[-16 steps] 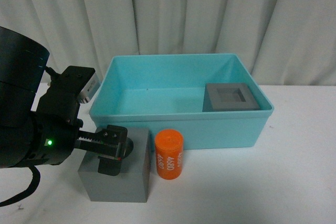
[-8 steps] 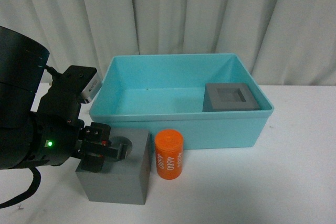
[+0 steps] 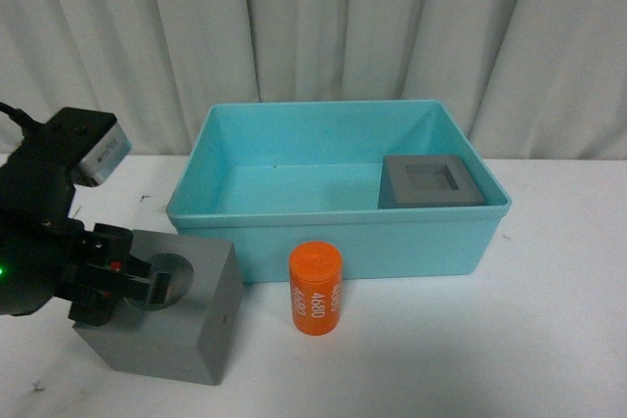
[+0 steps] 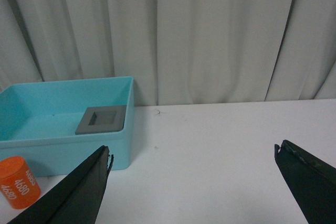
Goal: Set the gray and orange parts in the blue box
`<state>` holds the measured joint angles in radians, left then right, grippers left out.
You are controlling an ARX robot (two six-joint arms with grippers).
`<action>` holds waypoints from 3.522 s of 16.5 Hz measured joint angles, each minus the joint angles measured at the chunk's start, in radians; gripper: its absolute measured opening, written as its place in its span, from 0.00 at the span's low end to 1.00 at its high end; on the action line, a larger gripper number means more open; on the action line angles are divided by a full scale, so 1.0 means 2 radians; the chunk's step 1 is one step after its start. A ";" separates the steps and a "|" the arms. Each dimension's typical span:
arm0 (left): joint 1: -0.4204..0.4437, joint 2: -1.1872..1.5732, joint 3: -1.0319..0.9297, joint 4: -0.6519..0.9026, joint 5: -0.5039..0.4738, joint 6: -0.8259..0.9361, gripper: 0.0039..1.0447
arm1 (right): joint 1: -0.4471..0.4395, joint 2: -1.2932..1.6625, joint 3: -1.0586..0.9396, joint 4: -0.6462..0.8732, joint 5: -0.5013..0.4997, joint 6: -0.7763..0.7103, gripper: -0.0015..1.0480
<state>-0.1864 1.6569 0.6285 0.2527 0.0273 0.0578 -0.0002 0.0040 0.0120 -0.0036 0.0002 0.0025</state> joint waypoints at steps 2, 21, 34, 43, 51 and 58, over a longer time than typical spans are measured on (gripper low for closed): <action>0.037 -0.109 -0.011 -0.052 0.022 0.028 0.20 | 0.000 0.000 0.000 0.000 0.000 0.000 0.94; -0.058 0.130 0.337 -0.142 -0.038 -0.050 0.19 | 0.000 0.000 0.000 0.000 0.000 0.000 0.94; -0.042 0.134 0.307 -0.151 -0.039 -0.038 0.68 | 0.000 0.000 0.000 0.000 0.000 0.000 0.94; -0.044 -0.114 0.059 0.186 -0.118 -0.036 0.75 | 0.000 0.000 0.000 0.000 0.000 0.000 0.94; -0.002 -0.193 -0.065 0.272 -0.119 -0.036 0.44 | 0.000 0.000 0.000 0.000 0.000 0.000 0.94; 0.043 -0.322 -0.213 0.274 -0.065 -0.035 0.01 | 0.000 0.000 0.000 0.000 0.000 0.000 0.94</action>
<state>-0.0998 1.0134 0.2020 0.8017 -0.1028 -0.0128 -0.0002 0.0040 0.0120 -0.0036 0.0002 0.0025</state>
